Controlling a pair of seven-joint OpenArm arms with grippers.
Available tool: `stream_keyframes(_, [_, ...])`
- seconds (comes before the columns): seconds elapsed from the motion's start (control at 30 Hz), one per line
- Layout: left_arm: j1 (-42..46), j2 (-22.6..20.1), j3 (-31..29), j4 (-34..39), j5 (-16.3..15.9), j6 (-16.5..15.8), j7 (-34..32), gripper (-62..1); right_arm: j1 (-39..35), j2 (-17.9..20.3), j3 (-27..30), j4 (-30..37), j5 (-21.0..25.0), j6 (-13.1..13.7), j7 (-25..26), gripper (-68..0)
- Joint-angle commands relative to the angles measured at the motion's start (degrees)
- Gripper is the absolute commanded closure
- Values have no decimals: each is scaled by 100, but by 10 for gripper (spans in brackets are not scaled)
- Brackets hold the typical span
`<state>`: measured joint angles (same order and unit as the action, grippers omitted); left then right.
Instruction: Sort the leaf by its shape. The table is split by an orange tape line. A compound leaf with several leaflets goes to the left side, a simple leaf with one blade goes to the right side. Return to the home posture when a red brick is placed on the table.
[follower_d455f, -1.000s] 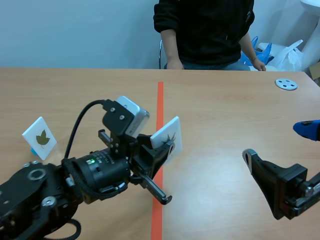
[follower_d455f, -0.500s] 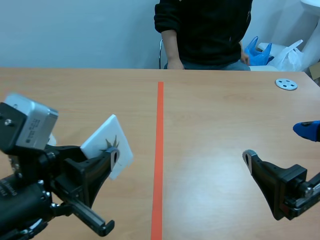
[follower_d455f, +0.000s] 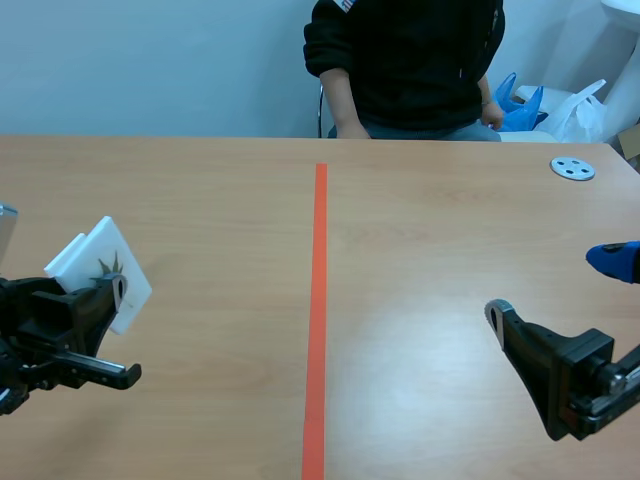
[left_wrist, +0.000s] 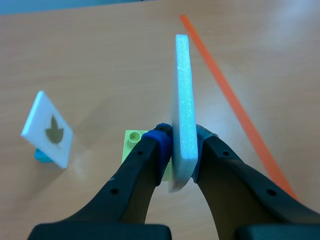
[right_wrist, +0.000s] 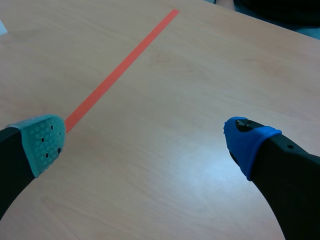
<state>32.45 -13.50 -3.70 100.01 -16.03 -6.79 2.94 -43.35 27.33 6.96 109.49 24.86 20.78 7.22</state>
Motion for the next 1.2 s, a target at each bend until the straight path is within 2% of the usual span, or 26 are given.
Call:
stream_keyframes(0.0, [-170,-2,-59,-153,-140,7,-122,-40,68,59,11,79,42,2,70,-679])
stream_keyframes(0.67, [-1768,-2,-216,-3163,-181,17,-1261,-40,68,57,11,79,42,2,70,-679])
stream_keyframes(0.77, [-1934,-2,-219,-3515,-358,28,-1377,-40,68,57,11,79,42,2,70,-679])
stream_keyframes(1.07, [-2138,-7,-367,-4072,-437,24,-1692,-48,68,57,11,79,42,2,68,-679])
stream_keyframes(1.17, [-2133,-2,-369,-4083,-437,22,-1690,-118,68,57,11,79,42,2,68,-679])
